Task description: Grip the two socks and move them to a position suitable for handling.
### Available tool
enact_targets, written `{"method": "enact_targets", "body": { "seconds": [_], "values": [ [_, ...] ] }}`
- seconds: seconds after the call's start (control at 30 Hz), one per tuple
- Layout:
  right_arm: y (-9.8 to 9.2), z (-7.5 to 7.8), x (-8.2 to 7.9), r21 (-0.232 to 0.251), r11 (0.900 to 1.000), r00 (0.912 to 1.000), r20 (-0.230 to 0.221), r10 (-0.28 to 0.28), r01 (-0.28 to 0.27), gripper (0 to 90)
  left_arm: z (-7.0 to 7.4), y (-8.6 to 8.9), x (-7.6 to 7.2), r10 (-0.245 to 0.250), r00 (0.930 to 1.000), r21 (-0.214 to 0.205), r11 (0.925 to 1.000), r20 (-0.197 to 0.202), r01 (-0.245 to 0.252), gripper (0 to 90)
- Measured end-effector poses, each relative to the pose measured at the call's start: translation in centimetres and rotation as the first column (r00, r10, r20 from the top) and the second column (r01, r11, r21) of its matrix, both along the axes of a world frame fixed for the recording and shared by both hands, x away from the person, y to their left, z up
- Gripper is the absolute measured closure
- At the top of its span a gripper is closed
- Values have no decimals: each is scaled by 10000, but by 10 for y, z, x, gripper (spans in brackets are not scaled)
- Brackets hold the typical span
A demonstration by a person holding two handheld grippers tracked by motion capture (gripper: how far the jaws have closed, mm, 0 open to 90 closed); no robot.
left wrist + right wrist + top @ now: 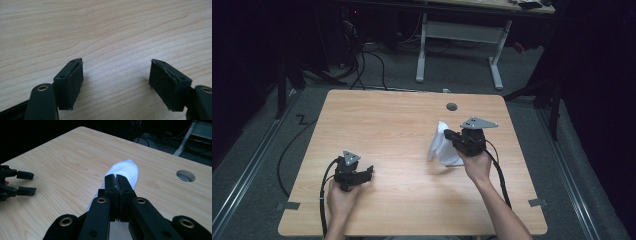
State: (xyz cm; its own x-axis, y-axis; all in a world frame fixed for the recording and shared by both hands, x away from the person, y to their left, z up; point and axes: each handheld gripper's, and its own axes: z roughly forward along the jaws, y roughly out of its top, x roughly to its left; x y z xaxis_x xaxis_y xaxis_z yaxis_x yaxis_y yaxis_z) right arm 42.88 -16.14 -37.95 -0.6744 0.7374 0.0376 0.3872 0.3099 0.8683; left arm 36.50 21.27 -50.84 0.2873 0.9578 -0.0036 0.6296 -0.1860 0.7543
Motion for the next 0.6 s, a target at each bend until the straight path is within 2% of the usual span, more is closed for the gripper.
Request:
{"method": "enact_targets", "body": {
  "seconds": [0.17,0.23,0.33,0.5,0.6],
  "values": [
    [10,-6,0,306,9995,9998,-167,127,-122,887,0,0,0,0,10000,0,10000,0,0,279],
    [12,-9,2,502,9985,9991,-343,252,-234,886,0,0,0,-2,10000,0,10000,-1,2,279],
    [17,-17,7,539,9983,9978,-603,263,-231,886,0,0,0,-1,10000,-4,10000,-1,1,279],
    [24,-37,11,300,9994,9956,-912,219,-192,885,0,0,0,-8,10000,-7,10000,-1,8,279],
    [27,-51,11,51,9994,9914,-1266,336,-332,885,0,1,0,-61,10000,-49,10000,19,62,298]
  ]
}}
